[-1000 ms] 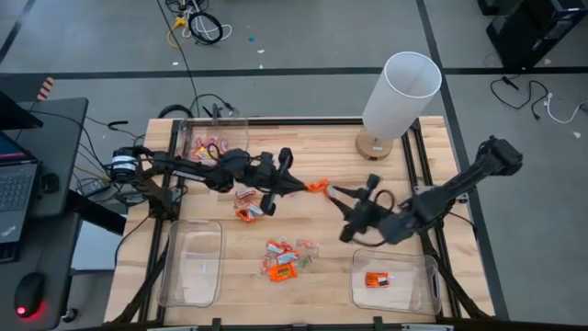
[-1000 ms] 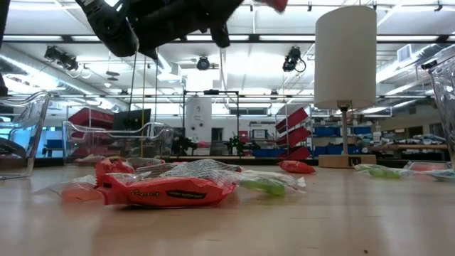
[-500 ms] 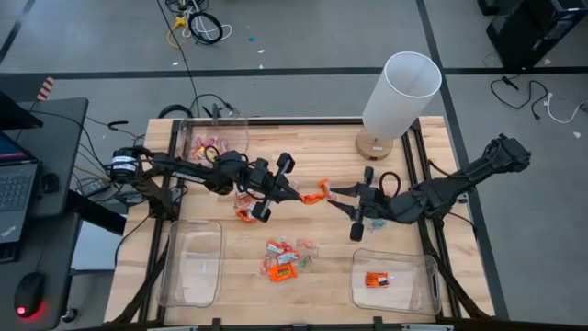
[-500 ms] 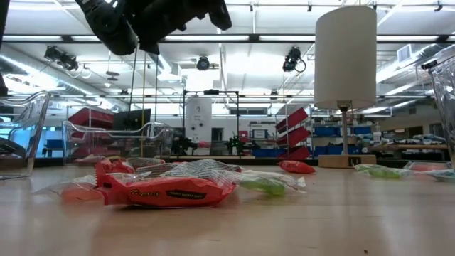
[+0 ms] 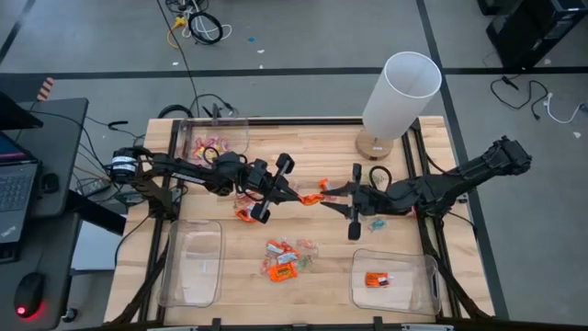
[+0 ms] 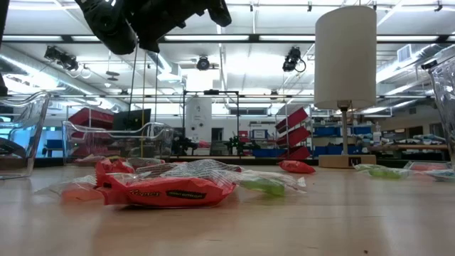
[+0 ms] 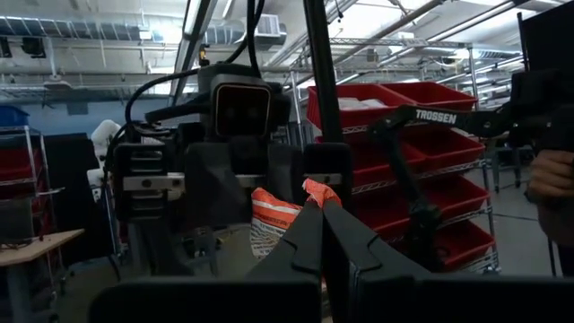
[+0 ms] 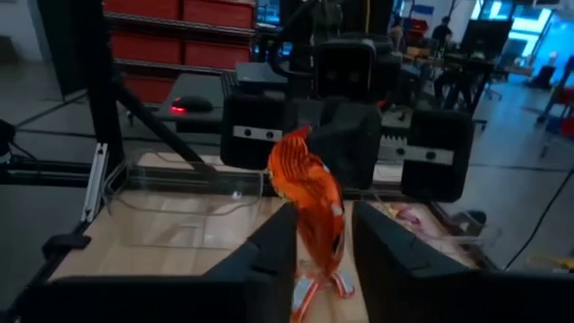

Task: Sort candy
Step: Put the chocolate into the bottom right transparent bin

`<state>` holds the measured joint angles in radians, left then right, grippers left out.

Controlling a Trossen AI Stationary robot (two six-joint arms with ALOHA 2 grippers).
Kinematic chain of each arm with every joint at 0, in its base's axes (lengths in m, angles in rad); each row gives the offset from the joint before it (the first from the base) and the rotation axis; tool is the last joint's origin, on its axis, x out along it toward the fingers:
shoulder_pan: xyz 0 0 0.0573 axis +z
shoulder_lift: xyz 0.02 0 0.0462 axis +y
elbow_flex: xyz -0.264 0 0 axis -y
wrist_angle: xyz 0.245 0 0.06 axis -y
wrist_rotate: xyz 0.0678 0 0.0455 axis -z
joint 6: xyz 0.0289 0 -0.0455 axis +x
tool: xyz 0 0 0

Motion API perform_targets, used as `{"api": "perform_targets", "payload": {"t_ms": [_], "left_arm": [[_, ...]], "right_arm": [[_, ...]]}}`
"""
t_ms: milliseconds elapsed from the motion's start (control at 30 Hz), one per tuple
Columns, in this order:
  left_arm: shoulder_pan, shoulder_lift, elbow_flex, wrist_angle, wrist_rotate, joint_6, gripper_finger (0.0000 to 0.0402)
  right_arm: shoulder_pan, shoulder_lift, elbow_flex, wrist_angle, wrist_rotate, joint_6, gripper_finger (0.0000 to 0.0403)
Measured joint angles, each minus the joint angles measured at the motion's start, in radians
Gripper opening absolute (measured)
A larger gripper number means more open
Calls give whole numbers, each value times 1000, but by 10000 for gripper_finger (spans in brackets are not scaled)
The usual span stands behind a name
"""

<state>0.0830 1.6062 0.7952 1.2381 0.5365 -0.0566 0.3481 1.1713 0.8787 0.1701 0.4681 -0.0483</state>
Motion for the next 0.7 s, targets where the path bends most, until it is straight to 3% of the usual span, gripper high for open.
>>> {"api": "perform_targets", "payload": {"t_ms": [167, 700], "left_arm": [[0, 0, 0, 8, 0, -27, 0], [16, 0, 3, 0, 60, -91, 4]], "right_arm": [[2, 0, 0, 2, -17, -40, 14], [75, -38, 0, 46, 103, -52, 0]]}}
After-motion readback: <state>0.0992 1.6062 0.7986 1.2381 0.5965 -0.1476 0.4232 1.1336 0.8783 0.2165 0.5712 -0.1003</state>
